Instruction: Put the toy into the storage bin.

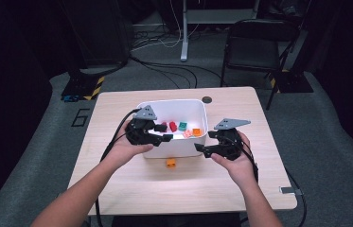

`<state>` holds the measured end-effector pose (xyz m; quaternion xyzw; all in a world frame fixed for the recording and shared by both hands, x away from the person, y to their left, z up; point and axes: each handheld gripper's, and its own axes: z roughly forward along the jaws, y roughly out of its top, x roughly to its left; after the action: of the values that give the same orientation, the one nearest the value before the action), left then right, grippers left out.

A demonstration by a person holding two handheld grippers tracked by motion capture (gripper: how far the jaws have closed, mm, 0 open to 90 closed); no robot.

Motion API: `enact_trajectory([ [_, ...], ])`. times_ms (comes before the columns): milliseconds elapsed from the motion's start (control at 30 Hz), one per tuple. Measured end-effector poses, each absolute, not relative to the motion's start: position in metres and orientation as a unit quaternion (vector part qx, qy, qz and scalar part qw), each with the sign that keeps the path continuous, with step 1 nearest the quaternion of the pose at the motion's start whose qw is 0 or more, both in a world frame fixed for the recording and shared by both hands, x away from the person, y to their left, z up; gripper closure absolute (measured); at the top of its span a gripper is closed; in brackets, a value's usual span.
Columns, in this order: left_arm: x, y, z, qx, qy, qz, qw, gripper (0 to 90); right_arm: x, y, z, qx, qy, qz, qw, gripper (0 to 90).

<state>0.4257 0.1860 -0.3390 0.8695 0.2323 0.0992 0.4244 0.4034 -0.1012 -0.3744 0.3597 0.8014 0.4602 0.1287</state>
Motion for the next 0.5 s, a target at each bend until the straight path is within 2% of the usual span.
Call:
enact_trajectory([
  [500,0.402,0.197,-0.377,0.867,0.247,0.101,0.422,53.4,0.403,-0.102,-0.376,0.363,0.801,0.459,0.128,25.6],
])
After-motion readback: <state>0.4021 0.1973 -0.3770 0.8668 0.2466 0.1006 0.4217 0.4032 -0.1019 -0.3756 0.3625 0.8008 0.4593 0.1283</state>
